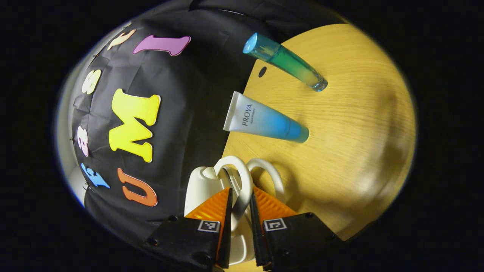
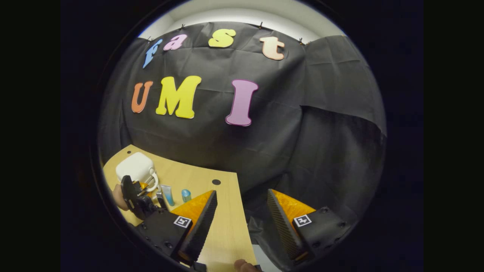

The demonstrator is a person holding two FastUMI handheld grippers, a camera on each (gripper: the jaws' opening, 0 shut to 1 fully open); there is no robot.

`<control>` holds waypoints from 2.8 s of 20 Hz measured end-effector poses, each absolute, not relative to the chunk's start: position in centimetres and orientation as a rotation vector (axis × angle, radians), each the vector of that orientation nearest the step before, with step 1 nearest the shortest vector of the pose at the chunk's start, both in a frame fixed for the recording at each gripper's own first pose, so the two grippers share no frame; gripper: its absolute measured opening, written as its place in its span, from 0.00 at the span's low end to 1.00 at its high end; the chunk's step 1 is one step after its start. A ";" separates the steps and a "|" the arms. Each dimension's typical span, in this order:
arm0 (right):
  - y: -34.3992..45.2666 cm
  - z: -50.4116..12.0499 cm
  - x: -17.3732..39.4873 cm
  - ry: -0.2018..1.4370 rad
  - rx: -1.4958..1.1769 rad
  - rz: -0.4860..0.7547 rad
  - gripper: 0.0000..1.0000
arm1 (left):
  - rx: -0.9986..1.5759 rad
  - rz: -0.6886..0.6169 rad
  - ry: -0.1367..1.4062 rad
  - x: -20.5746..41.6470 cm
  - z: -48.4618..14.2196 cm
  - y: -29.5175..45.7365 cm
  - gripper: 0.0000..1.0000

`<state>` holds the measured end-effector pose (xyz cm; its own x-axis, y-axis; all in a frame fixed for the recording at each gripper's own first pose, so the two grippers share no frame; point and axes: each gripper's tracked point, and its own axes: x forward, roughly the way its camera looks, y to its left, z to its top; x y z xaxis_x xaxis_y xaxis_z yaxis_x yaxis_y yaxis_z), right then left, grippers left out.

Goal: First open the suitcase, pack the skin care products into it, and then close the suitcase.

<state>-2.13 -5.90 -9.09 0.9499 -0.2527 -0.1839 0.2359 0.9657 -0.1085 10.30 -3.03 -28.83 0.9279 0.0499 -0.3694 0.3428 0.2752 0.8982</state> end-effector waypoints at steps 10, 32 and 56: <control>-5.5 -8.1 -2.0 0.162 -0.029 -0.319 0.80 | 1.188 -0.219 0.367 10.9 -26.3 -3.1 0.03; 8.9 -5.8 4.5 0.133 -0.042 -0.244 0.80 | 0.337 -0.003 0.379 14.8 -9.8 22.1 0.03; 9.4 -11.4 4.2 0.345 -0.070 -0.306 0.79 | 0.173 -0.001 0.686 17.8 -31.4 44.1 0.03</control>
